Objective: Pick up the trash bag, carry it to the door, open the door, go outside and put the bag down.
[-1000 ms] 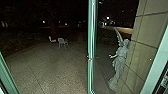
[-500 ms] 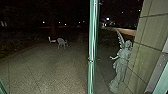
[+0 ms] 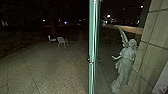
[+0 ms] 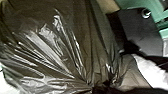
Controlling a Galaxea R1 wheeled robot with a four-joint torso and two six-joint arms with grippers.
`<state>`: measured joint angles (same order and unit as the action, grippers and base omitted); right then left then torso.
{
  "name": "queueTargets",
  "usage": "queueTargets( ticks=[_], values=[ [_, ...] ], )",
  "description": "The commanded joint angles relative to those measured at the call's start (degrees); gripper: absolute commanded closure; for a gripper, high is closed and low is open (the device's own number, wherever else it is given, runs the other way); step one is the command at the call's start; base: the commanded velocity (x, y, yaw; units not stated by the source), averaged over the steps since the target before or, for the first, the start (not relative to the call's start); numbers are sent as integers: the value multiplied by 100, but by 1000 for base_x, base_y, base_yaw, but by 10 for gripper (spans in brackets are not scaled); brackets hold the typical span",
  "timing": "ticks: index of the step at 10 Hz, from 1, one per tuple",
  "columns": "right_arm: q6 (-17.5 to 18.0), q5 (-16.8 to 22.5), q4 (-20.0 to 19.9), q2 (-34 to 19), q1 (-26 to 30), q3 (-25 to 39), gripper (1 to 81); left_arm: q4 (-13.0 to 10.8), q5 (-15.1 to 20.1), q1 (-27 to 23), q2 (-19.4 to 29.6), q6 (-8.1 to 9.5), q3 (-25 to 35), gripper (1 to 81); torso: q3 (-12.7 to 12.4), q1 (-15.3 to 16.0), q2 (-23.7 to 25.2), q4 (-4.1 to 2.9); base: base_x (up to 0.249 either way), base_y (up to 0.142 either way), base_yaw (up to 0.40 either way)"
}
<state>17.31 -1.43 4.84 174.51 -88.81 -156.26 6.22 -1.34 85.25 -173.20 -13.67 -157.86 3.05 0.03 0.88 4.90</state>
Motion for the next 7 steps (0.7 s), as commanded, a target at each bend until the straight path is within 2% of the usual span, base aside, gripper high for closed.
queueTargets(
  ticks=[1, 7],
  values=[
    [-17, 248, -9, 201, 218, 97, 10, -24, 345, -276, 137, -31, -44, 811, 0, 0, 0, 0, 126, 0, 0],
    [-17, 248, -9, 210, 192, 97, 10, -24, 345, -268, 137, -31, -44, 811, 2, 5, -6, 0, 126, 0, 0]
  ],
)
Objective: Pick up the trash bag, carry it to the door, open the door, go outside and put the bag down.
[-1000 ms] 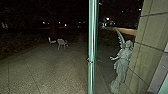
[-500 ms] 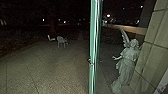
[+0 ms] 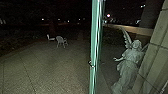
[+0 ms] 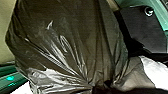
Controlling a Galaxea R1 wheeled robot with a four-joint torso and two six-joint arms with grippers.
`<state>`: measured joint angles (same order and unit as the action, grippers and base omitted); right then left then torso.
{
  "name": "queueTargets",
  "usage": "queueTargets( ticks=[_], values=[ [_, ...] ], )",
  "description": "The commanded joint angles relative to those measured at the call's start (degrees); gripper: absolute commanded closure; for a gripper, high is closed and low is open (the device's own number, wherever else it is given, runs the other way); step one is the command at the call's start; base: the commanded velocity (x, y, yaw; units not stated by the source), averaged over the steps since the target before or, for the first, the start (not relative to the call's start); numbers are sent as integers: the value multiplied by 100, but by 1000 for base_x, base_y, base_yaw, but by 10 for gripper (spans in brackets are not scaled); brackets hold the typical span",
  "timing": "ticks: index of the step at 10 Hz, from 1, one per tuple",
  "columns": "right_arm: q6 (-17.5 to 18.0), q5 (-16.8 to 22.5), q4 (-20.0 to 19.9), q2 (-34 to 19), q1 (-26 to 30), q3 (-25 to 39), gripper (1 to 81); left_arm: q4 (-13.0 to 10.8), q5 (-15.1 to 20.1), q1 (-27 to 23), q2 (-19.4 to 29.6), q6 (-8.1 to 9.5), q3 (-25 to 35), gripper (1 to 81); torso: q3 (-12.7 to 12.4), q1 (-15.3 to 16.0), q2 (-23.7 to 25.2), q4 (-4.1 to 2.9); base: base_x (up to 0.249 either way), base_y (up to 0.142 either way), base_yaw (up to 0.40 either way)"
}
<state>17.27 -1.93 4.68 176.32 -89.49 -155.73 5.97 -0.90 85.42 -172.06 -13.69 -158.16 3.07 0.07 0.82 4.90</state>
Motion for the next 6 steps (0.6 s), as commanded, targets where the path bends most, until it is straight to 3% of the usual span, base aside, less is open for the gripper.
queueTargets(
  ticks=[1, 6],
  values=[
    [-14, 298, 6, 28, 260, 44, 10, 0, 301, -293, 22, -37, -13, 811, 0, 0, 0, 0, 131, 0, 0],
    [-14, 298, 6, 28, 287, 44, 10, 9, 301, -293, 22, -28, -13, 811, 0, 4, -2, 0, 133, 0, 0]
  ],
)
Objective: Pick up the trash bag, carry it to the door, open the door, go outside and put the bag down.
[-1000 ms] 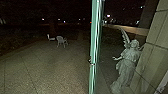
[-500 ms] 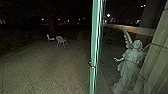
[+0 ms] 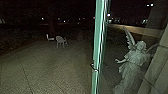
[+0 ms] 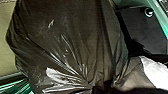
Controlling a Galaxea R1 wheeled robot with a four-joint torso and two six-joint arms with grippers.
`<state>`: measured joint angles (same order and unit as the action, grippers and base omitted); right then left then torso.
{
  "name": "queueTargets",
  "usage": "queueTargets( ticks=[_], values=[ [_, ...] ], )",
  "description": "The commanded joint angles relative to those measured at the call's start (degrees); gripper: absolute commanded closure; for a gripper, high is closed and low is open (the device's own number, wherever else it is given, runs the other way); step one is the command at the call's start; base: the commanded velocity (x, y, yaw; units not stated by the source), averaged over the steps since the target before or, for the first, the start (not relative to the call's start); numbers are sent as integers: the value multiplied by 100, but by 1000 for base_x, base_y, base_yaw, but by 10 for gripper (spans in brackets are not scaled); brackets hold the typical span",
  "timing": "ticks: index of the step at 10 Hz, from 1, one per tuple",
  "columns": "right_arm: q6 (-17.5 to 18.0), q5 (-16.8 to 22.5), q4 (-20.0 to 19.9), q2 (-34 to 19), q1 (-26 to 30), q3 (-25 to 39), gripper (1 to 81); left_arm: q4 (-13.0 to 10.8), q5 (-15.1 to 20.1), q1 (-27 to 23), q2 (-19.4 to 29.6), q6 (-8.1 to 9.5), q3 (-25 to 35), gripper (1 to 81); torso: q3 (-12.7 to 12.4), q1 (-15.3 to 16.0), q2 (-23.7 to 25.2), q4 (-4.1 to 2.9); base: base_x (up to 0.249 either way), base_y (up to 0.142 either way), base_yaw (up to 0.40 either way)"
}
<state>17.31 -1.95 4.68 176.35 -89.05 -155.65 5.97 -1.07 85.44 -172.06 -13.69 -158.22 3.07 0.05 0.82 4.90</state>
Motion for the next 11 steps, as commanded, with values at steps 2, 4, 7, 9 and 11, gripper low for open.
queueTargets(
  ticks=[2, 4, 7, 9, 11],
  values=[
    [-17, 301, 15, 26, 243, 36, 10, 9, 318, -295, 22, -29, -7, 811, 0, 2, -2, 0, 133, 0, 0],
    [-17, 301, 6, 26, 234, 36, 10, 9, 318, -295, 22, -28, -7, 811, 0, 6, -5, 0, 133, 0, 0],
    [-17, 301, 6, 34, 217, 36, 10, 0, 318, -287, 22, -28, -7, 811, 0, 5, -2, 0, 133, 0, 0],
    [-17, 301, 15, 34, 243, 36, 10, 0, 318, -295, 22, -28, -7, 811, 0, 6, -2, 0, 133, 0, 0],
    [-17, 301, 15, 34, 243, 36, 10, 1, 318, -295, 22, -29, -7, 811, 0, 5, -2, 0, 133, 0, 0]
  ],
)
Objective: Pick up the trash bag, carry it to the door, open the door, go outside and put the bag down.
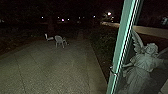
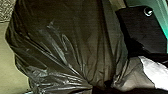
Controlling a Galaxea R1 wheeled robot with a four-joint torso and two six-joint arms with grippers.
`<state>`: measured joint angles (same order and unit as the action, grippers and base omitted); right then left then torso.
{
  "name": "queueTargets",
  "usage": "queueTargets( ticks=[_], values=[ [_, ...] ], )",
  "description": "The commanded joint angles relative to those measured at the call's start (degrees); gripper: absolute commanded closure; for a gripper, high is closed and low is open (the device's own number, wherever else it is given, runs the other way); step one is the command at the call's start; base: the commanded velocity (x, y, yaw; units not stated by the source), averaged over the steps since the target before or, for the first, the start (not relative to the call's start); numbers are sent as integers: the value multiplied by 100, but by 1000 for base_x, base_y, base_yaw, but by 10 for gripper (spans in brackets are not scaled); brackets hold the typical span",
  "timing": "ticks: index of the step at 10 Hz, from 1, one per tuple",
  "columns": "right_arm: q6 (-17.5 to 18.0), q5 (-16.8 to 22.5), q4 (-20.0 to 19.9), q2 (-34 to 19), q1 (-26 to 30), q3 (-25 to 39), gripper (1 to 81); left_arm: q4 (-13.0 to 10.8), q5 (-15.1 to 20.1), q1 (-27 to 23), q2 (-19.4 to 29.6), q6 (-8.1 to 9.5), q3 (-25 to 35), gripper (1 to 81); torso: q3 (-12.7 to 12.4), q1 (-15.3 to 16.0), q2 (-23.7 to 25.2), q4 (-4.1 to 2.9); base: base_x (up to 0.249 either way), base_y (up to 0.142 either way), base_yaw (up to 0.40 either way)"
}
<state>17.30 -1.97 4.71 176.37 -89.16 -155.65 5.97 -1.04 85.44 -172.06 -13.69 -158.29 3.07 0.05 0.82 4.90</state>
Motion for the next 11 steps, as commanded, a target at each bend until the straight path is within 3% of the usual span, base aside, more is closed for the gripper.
queueTargets(
  ticks=[1, 11],
  values=[
    [-16, 303, 13, 24, 254, 36, 10, 9, 315, -295, 22, -28, 0, 811, 0, 0, 0, 0, 133, 0, 0],
    [-16, 303, 4, 23, 227, 36, 10, 9, 315, -295, 22, -29, -8, 811, 7, 2, -9, 0, 133, 0, 0]
  ],
)
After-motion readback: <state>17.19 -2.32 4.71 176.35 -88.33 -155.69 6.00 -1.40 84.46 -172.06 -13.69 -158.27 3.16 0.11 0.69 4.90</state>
